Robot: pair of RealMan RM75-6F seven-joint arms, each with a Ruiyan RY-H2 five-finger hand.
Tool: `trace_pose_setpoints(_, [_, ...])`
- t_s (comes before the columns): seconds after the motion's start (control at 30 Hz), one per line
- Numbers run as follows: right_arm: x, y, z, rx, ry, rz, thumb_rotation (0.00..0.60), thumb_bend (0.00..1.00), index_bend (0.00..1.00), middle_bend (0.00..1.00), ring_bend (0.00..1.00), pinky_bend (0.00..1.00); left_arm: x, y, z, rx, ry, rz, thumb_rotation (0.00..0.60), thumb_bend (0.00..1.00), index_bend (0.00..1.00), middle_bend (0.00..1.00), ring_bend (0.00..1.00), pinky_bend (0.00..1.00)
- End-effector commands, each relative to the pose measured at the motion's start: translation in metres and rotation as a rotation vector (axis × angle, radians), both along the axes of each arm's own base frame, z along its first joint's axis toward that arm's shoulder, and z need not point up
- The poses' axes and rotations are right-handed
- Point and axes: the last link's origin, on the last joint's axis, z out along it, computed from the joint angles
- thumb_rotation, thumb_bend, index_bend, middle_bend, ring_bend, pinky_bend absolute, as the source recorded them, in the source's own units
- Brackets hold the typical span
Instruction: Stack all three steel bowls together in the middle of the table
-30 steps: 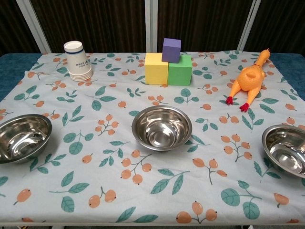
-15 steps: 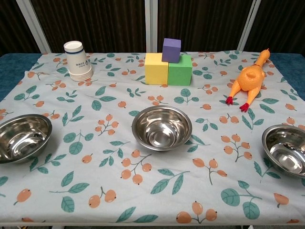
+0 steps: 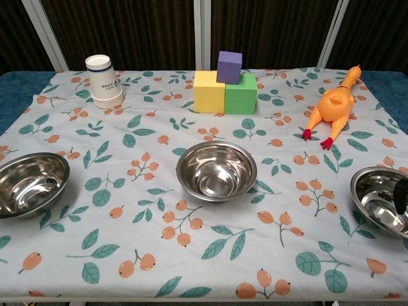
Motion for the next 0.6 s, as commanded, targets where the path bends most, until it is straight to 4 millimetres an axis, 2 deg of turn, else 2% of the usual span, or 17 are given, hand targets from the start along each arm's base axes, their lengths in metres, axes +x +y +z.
trace_pose_setpoints(0.03, [-0.001,-0.002,-0.004,0.008,0.003,-0.003,0.6,0.1,0.45,0.46,0.24,0.05,0.0,0.0,0.0,-0.002,0.001,0.0,0.6,0.09,0.21,0.2,0.13,0.23])
trace_pose_setpoints(0.4, [-0.003,-0.01,-0.019,0.032,0.022,-0.02,0.6,0.15,0.49,0.48,0.25,0.05,-0.002,0.0,-0.004,-0.02,0.007,0.005,0.6,0.09,0.21,0.21,0.13,0.23])
trace_pose_setpoints(0.6, [-0.005,-0.014,-0.024,0.028,0.036,-0.028,0.6,0.17,0.57,0.53,0.29,0.05,-0.003,0.001,-0.003,-0.017,0.005,0.004,0.6,0.09,0.21,0.2,0.13,0.23])
